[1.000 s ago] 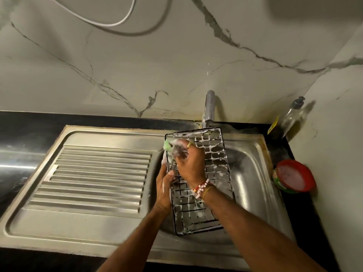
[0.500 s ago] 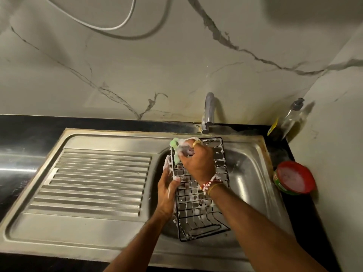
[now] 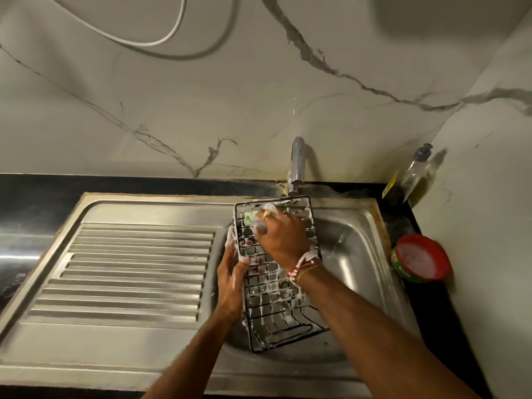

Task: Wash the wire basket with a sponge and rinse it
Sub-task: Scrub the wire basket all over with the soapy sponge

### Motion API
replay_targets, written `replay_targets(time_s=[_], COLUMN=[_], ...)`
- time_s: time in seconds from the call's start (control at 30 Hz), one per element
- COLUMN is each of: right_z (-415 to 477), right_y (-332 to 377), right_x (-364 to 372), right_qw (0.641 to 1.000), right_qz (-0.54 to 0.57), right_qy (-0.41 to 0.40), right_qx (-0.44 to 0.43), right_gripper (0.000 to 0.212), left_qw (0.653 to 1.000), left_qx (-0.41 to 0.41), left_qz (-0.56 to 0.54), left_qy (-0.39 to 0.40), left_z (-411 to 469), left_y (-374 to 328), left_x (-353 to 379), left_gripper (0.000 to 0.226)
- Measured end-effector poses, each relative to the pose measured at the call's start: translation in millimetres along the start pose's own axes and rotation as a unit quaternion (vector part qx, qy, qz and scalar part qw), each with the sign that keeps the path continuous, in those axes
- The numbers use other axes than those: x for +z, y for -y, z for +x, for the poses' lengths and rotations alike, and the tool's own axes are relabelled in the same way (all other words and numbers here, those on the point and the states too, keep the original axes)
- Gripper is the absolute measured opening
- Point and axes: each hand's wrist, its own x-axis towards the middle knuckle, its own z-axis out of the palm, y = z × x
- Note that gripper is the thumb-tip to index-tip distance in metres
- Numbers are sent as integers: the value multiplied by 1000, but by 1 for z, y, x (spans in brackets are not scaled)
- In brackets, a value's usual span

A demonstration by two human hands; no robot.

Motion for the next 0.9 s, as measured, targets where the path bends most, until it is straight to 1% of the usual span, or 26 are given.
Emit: replay_targets(time_s=[0.1,0.23,0.33,0.43,0.5,0.57,0.63,0.67,0.73,0.8,0.87,0.9], right_z=[7,-2,-19,-42,-56,-69,-73,-73,-70,-70,-71,-72], right_y=[0,8,6,7,11,15,19,20,22,15,2,-3], right_x=[12,16,8,3,1,1,-1,-2,-5,-8,-10,-10], right_qw=[999,983,966,957,937,919,912,907,899,894,888,886], right_qz=[-31,-51,-43,20,59,96,121,107,26,-57,-132,-153], right_qy=[30,137,222,279,341,381,389,403,436,444,441,438], right_qx=[-29,-108,-125,-77,-46,-8,45,58,32,12,12,6], right_gripper=[19,16,16,12,11,12,13,14,17,18,21,22], left_qw=[999,999,998,997,996,996,997,997,998,998,998,998], left_qx=[32,28,24,15,12,6,10,16,24,33,18,9], left_qz=[-11,-38,-50,-75,-80,-71,-57,-51,-46,-42,-53,-58], left_qy=[38,19,11,-9,-32,-51,-57,-54,-40,-20,-24,-31], left_z=[1,5,5,6,12,17,18,17,16,16,16,16], left_y=[0,5,9,8,8,7,6,5,3,5,8,9], left_x=[3,0,0,1,-2,-7,-10,-10,-10,-11,-12,-11], left_gripper=[79,80,68,60,54,59,63,64,67,71,76,79])
